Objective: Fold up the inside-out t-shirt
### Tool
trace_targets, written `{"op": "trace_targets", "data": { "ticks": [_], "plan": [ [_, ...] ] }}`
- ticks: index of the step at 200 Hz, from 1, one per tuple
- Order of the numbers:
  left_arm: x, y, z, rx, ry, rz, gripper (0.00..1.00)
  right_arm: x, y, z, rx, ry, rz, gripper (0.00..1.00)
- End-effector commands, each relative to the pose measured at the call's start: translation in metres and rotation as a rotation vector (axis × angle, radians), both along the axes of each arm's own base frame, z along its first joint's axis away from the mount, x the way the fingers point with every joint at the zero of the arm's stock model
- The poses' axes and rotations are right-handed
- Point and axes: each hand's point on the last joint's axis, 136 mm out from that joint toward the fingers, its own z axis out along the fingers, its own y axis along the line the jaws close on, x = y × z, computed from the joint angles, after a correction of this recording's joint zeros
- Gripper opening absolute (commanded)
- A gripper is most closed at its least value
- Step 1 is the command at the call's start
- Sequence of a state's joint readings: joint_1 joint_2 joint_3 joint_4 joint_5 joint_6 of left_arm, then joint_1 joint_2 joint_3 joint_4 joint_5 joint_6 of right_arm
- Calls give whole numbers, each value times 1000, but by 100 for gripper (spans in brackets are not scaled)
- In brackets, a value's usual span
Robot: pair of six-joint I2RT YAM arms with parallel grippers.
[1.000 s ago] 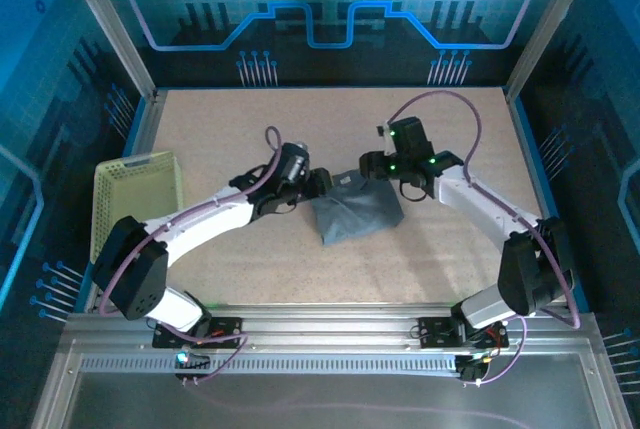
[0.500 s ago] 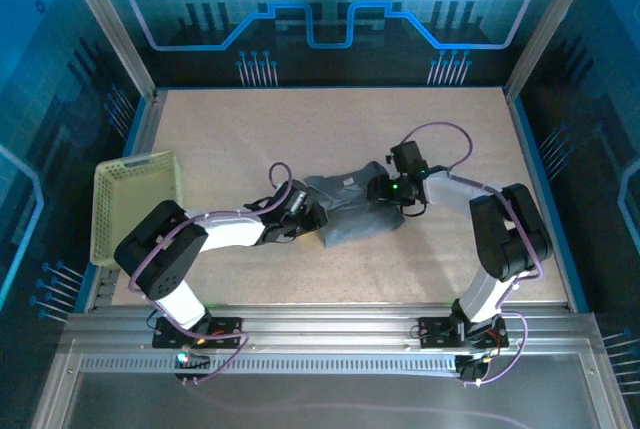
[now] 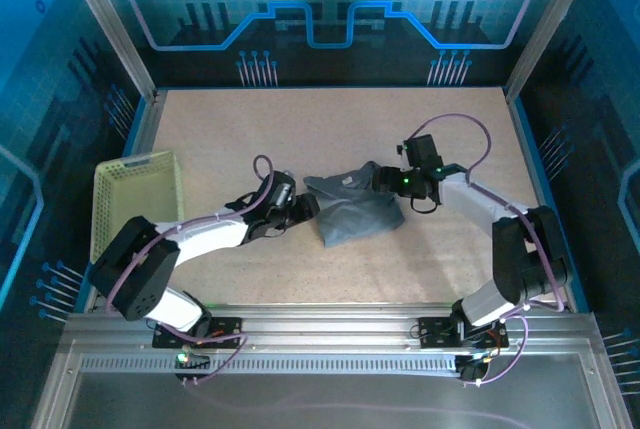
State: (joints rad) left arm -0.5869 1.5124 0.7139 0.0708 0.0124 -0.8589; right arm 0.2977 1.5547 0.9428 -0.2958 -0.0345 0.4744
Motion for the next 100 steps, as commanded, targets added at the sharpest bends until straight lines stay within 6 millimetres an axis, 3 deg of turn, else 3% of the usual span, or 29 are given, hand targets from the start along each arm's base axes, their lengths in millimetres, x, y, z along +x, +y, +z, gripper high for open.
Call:
{"op": "trace_targets", "data": {
  "ticks": [1,45,100],
  "plan": [
    [14,-22,4,-73,5,-52,56,-11,-3,-28,-31,87,15,83],
    [31,-29,-15,-90,46,-37,47,-8,19,-47,-62,129,81,81],
    [26,-28,-45,-49,114,-50,35,-14,37,-64,-105,167,103,71]
  ]
}}
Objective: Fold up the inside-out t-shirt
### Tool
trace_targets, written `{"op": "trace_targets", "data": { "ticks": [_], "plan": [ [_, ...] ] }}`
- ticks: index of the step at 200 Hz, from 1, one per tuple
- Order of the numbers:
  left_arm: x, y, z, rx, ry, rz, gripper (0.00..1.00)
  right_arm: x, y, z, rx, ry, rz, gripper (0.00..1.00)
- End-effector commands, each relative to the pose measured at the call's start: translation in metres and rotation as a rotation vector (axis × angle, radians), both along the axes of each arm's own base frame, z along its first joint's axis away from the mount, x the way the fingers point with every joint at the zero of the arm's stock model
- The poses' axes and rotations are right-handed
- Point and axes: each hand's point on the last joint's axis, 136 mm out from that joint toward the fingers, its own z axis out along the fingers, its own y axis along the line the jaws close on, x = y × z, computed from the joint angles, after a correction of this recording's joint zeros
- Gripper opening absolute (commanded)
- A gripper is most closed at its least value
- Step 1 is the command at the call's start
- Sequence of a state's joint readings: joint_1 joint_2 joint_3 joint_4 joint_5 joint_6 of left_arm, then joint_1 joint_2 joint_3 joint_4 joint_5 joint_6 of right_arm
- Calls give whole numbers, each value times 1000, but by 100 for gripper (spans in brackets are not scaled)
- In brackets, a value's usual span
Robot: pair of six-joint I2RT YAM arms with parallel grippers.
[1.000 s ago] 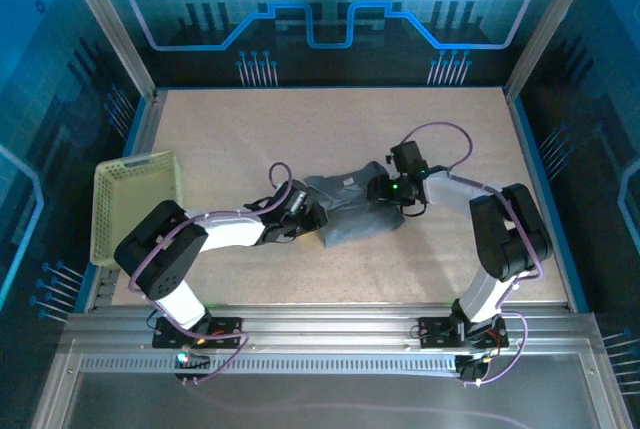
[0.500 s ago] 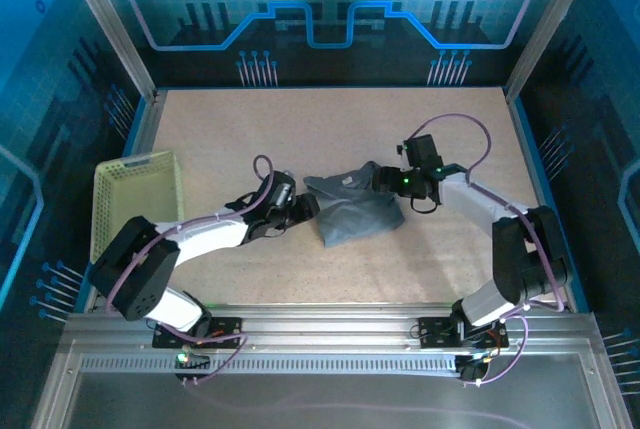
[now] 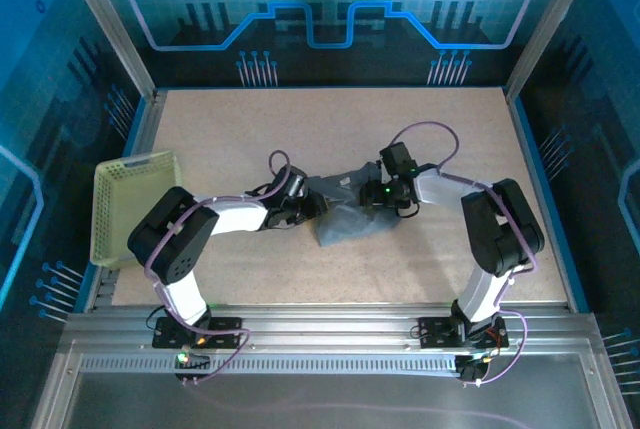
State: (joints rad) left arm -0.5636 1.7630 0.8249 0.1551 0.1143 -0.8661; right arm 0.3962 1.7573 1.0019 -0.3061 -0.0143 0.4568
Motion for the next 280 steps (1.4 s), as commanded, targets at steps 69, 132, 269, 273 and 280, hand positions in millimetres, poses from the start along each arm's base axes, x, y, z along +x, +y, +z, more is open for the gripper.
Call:
{"op": "trace_targets", "data": {
  "ticks": [69,132,269,273,280],
  "plan": [
    [-9,16,-15,40,35,21,32,-7,-15,-15,-125,37,-48,59],
    [-8,38,15,72,-33,55,50,1,-47,-9,-266,29,-130,58],
    [-25,128,117,151,-366,144,71,-30,39,66,-245,-98,114,86],
    [-25,129,119,152,-372,145,72,-30,40,61,-246,-88,112,86],
    [-26,130,124,151,-389,146,73,-28,42,52,-249,-67,104,86]
  ]
}}
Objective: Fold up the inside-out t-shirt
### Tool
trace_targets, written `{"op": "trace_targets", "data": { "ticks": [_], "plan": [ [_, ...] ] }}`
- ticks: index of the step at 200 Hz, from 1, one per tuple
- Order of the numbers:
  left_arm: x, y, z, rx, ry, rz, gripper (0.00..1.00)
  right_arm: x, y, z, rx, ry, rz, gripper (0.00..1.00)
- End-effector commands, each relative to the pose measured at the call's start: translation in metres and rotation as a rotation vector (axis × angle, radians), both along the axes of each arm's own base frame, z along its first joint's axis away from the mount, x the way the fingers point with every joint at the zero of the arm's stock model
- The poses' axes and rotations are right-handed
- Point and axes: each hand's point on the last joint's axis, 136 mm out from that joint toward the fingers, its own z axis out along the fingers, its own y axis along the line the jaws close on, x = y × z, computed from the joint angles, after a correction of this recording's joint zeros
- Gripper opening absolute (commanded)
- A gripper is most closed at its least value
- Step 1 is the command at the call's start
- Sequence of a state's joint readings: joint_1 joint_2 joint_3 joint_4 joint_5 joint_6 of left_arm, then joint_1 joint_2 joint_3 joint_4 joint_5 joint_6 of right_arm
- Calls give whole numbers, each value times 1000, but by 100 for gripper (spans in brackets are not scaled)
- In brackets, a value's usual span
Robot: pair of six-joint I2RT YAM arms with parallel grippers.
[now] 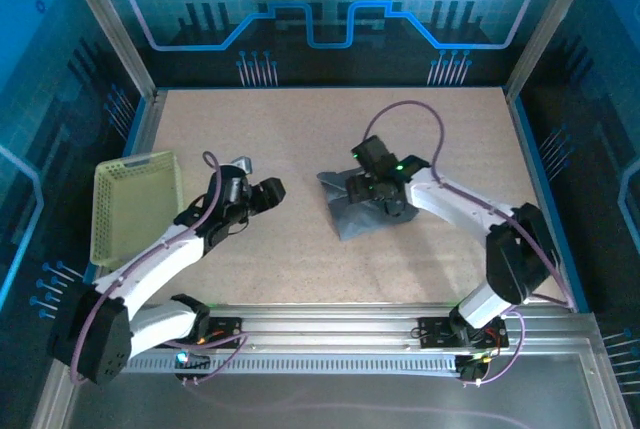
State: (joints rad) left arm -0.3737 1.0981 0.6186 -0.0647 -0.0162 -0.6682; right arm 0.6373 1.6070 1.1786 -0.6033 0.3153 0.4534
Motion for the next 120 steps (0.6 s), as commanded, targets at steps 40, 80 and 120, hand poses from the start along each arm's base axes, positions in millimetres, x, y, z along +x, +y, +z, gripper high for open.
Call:
{"op": "trace_targets", "data": {
  "ticks": [40,80,120],
  "plan": [
    [-8,20,15,79,-75,13,77,12,-20,-79,-77,198,-127,84],
    [-13,30,17,96,-75,37,81,58,-90,-88,-77,241,-280,80],
    [-17,40,30,98,-120,69,83,109,-152,-89,-87,281,-345,78]
  ]
}}
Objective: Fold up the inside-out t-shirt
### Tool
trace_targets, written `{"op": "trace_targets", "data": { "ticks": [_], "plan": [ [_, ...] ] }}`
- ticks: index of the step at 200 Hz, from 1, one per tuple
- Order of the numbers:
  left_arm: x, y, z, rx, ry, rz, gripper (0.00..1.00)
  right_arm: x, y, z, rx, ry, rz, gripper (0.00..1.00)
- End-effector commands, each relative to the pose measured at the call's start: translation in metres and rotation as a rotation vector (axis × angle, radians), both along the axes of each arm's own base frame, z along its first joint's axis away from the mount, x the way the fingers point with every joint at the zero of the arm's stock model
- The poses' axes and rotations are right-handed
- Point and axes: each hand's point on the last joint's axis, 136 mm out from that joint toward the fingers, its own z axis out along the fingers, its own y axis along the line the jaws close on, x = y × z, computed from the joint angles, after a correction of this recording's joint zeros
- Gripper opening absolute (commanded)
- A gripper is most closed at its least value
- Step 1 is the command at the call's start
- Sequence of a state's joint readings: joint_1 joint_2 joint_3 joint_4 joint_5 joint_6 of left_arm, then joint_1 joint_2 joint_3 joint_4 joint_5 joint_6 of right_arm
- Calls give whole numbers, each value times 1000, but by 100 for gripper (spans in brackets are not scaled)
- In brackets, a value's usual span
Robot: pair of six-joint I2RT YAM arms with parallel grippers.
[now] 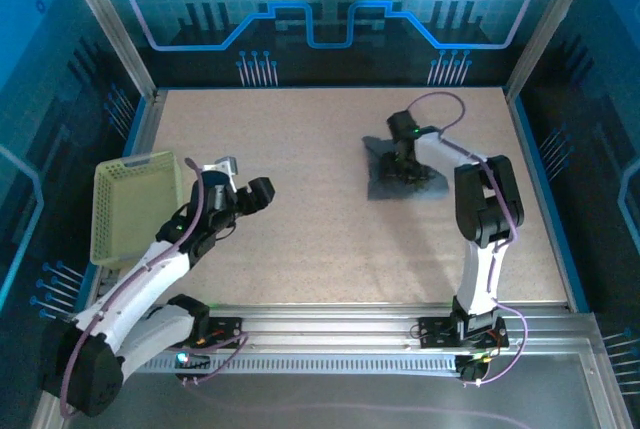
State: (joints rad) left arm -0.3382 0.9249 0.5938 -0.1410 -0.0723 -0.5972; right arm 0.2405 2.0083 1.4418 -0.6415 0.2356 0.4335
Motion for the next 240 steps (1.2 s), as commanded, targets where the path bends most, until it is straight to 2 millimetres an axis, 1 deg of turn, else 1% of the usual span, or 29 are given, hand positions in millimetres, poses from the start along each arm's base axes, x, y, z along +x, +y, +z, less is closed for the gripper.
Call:
{"op": "trace_targets", "data": {
  "ticks": [1,30,54,65,68,69,71,72,74,76,81,83,94,117,133,148,156,160,164,175,180,182,188,200,211,220,229,240],
  "plan": [
    [-4,13,3,38,-20,29,83,9,-36,-13,-56,99,9,78],
    [-6,16,6,49,-24,32,85,42,-81,-8,-107,93,11,79],
    [-6,19,6,61,-26,37,86,65,-117,-12,-164,79,28,79],
    [-6,20,6,65,-29,42,88,74,-132,-13,-173,70,26,79],
    [-6,21,5,68,-27,43,90,78,-135,-10,-174,59,25,79],
    [-6,21,5,68,-27,43,90,79,-136,-9,-174,56,25,79],
    [-6,21,5,71,-28,43,94,80,-138,-17,-171,69,27,79],
    [-6,21,5,71,-29,44,96,80,-139,-18,-170,70,27,79],
    [-6,22,5,72,-28,46,98,82,-141,-19,-169,67,25,79],
    [-6,22,5,74,-28,44,99,84,-142,-22,-160,68,22,79],
    [-5,23,5,78,-28,47,99,87,-143,-22,-116,71,14,79],
    [-5,23,5,79,-28,47,99,92,-144,-17,-105,56,11,79],
    [-4,23,5,88,-27,47,99,104,-145,-10,-77,20,9,79],
    [0,25,6,123,-28,40,99,127,-150,13,-115,-43,29,81],
    [4,28,7,159,-34,48,99,133,-156,28,-138,-46,19,83],
    [9,34,10,211,-61,64,99,131,-154,50,-150,-80,11,84],
    [13,40,12,249,-74,83,99,127,-150,64,-144,-111,11,88],
    [15,43,13,269,-81,93,99,124,-146,67,-129,-119,18,91],
    [17,46,13,291,-87,103,99,121,-142,82,-114,-151,21,92],
    [24,51,14,347,-110,119,99,107,-136,100,-96,-192,1,94],
    [28,53,13,371,-119,117,99,101,-130,110,-80,-225,2,96],
    [30,54,13,382,-123,120,99,98,-127,109,-71,-226,4,96],
    [36,56,11,420,-134,121,99,91,-119,122,-53,-268,7,98],
    [48,60,5,504,-151,108,99,72,-104,135,-51,-334,11,100],
    [58,65,-1,549,-136,103,99,55,-90,140,-65,-386,20,100],
    [65,66,-10,563,-111,87,99,42,-83,142,-90,-428,19,100],
    [70,71,-17,558,-104,84,99,29,-77,137,-105,-452,15,100],
    [73,74,-26,537,-102,69,99,14,-75,128,-90,-470,-5,100]
  ]
}}
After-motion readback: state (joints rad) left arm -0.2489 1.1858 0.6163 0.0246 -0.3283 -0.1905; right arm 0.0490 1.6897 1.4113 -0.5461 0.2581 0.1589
